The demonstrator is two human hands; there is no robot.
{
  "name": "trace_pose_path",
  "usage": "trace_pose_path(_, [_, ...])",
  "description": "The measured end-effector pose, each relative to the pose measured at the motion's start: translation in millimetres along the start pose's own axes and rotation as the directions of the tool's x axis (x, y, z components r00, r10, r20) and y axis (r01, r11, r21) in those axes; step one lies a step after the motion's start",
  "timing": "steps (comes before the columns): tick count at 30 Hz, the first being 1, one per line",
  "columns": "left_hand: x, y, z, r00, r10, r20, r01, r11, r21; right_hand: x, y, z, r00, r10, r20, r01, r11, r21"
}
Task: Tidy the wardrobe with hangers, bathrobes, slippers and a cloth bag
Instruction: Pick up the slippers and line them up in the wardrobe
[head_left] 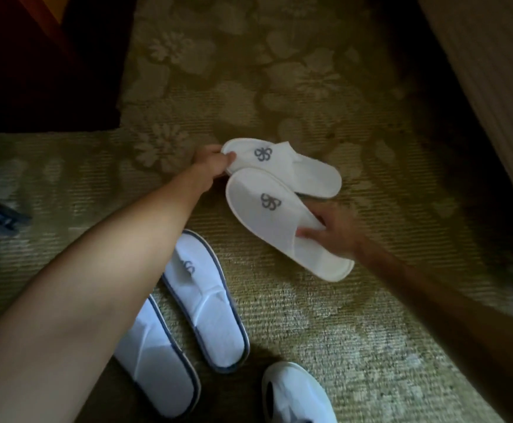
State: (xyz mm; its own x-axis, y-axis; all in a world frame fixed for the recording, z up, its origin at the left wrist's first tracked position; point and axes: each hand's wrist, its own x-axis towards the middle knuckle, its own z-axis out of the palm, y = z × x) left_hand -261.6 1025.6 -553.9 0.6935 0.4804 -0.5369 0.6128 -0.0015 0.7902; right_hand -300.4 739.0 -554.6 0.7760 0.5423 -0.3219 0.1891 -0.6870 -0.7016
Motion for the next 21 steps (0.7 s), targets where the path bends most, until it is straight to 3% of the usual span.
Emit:
trace_pose_path(4, [-15.5, -15.5, 29.3, 0.991, 0.048, 0.129, -0.076, 0.973, 0.218, -31.9, 20.6, 51.6, 0.994, 0.095, 0.051, -0.097, 0.994, 0.047])
trace_pose_path(9, [-32.4, -35.7, 68.0, 0.953, 0.179, 0.245, -0.271, 0.863, 0.425, -44.2, 14.7, 90.4, 0.977, 0.185, -0.105, -0.179, 0.982, 0.064])
trace_pose_path(11, [-32.1, -38.7, 73.0, 0.947, 0.244, 0.209, -0.318, 0.808, 0.497, -47.2, 12.0, 86.7, 0.971, 0.154, -0.184, -0.167, 0.984, -0.057])
trace_pose_path(13, [-30.1, -43.8, 68.7, 0.950, 0.291, 0.114, -0.305, 0.783, 0.543, -49.5, 15.0, 75.7, 0.939, 0.032, -0.343, -0.101, 0.978, -0.185])
trace_pose_path(16, [-35.4, -65.2, 49.0, 0.953, 0.299, -0.044, -0.239, 0.834, 0.497, -46.4, 26.6, 46.6, 0.848, -0.054, -0.528, -0.080, 0.970, -0.227])
trace_pose_path(19, [-52.2, -99.9, 31.0, 0.974, 0.210, -0.090, -0.158, 0.901, 0.403, -24.5, 39.5, 17.4, 0.888, 0.089, -0.452, -0.253, 0.914, -0.318])
trace_pose_path(21, [-66.6, -115.7, 29.3, 0.987, 0.152, -0.059, -0.113, 0.897, 0.426, -8.6, 45.6, 6.8, 0.899, 0.200, -0.389, -0.345, 0.871, -0.350])
